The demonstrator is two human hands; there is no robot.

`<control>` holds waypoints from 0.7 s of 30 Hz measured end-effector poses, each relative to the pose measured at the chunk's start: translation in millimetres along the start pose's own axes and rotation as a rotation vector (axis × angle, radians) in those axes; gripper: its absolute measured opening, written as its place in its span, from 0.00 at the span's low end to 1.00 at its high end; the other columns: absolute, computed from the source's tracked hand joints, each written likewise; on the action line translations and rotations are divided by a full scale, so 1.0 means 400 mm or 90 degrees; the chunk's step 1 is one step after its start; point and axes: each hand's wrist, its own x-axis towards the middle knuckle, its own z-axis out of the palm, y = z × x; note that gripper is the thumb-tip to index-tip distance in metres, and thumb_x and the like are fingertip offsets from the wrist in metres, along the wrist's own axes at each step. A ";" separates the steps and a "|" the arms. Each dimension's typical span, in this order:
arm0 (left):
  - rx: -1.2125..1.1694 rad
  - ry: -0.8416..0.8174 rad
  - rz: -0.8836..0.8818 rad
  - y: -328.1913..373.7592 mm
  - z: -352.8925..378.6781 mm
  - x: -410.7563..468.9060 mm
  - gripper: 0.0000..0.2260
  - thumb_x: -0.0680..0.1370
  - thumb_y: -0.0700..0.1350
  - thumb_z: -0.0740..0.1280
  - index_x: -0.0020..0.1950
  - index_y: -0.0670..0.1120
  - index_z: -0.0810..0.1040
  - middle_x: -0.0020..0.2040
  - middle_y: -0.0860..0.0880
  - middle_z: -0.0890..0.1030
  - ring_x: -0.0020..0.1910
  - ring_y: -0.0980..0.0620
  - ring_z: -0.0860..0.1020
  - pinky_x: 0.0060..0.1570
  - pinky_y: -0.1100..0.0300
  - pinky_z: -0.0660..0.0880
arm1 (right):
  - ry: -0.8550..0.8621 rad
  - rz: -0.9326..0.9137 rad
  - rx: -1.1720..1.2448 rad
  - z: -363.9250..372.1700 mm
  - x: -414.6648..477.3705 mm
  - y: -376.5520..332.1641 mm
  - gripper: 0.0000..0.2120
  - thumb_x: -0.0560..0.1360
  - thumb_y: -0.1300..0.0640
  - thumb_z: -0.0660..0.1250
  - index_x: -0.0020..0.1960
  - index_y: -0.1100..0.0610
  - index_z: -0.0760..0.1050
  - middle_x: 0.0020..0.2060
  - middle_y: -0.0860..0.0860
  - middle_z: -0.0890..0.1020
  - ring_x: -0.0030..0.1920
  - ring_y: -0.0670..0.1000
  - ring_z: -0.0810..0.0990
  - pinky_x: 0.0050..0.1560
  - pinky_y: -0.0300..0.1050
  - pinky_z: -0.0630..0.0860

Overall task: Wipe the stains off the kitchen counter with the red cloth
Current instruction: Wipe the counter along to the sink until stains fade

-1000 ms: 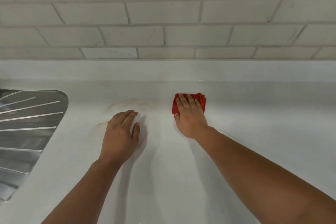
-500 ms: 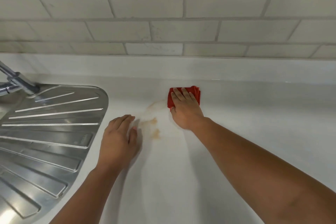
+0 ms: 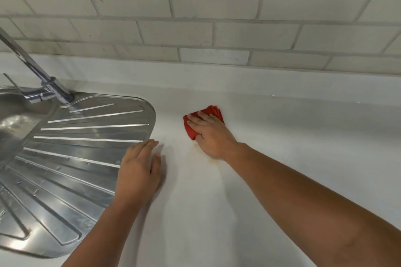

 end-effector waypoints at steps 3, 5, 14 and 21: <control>0.003 0.006 -0.007 -0.012 -0.021 -0.003 0.20 0.78 0.51 0.57 0.64 0.45 0.78 0.62 0.49 0.79 0.63 0.50 0.72 0.64 0.53 0.70 | -0.001 -0.060 0.032 0.011 -0.038 -0.007 0.26 0.79 0.57 0.55 0.77 0.50 0.61 0.77 0.42 0.59 0.78 0.46 0.49 0.77 0.46 0.42; 0.002 0.007 -0.006 -0.016 -0.027 -0.002 0.19 0.78 0.50 0.58 0.64 0.45 0.78 0.62 0.49 0.79 0.63 0.49 0.72 0.63 0.53 0.70 | -0.004 -0.084 0.048 0.014 -0.074 0.007 0.26 0.78 0.57 0.56 0.76 0.49 0.63 0.76 0.41 0.60 0.77 0.44 0.49 0.76 0.45 0.42; 0.002 0.027 -0.022 -0.064 -0.078 -0.022 0.17 0.78 0.48 0.60 0.64 0.44 0.79 0.61 0.48 0.80 0.62 0.49 0.72 0.62 0.55 0.70 | -0.053 0.062 -0.019 -0.032 0.018 0.071 0.28 0.80 0.52 0.55 0.79 0.49 0.54 0.78 0.44 0.54 0.78 0.48 0.47 0.77 0.50 0.42; 0.005 0.012 -0.042 -0.100 -0.099 -0.033 0.16 0.81 0.49 0.62 0.65 0.45 0.78 0.64 0.50 0.79 0.64 0.51 0.70 0.63 0.54 0.70 | -0.046 -0.001 0.002 0.047 0.125 -0.117 0.27 0.79 0.55 0.56 0.78 0.52 0.57 0.78 0.46 0.57 0.78 0.52 0.50 0.77 0.52 0.45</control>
